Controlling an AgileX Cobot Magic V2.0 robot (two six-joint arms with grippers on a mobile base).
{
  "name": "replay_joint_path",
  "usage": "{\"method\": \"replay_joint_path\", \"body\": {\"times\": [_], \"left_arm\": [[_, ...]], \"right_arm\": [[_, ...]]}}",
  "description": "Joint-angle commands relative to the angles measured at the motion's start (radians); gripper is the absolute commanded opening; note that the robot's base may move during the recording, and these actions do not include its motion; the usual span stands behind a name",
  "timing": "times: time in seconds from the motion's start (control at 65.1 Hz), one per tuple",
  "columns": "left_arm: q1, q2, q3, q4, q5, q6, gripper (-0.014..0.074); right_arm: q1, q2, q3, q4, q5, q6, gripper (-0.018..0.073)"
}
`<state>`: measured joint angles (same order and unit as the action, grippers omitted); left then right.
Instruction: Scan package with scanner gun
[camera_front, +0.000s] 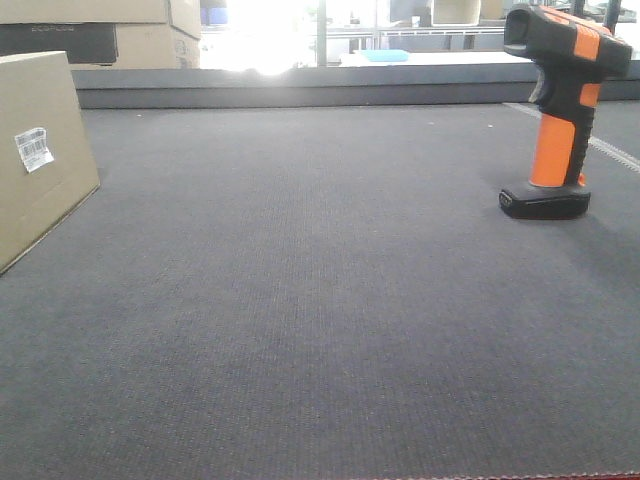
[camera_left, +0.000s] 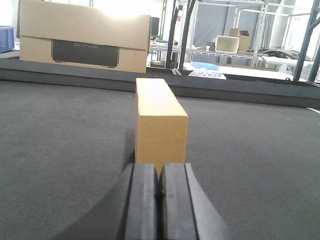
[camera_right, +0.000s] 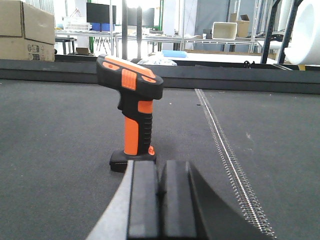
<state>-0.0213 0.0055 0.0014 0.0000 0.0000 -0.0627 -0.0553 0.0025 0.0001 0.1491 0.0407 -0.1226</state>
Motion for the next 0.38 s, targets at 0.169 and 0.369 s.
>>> {"method": "replay_joint_path", "body": {"times": [0.169,0.369], "left_arm": [[0.003,-0.006,-0.001,0.000,-0.019,-0.006,-0.0111],[0.003,-0.006,-0.001,0.000,-0.019,-0.006,-0.0111]], "right_arm": [[-0.001,-0.003,0.000,0.001,-0.019,0.000,-0.0162],[-0.001,-0.003,0.000,0.001,-0.019,0.000,-0.0162]]}}
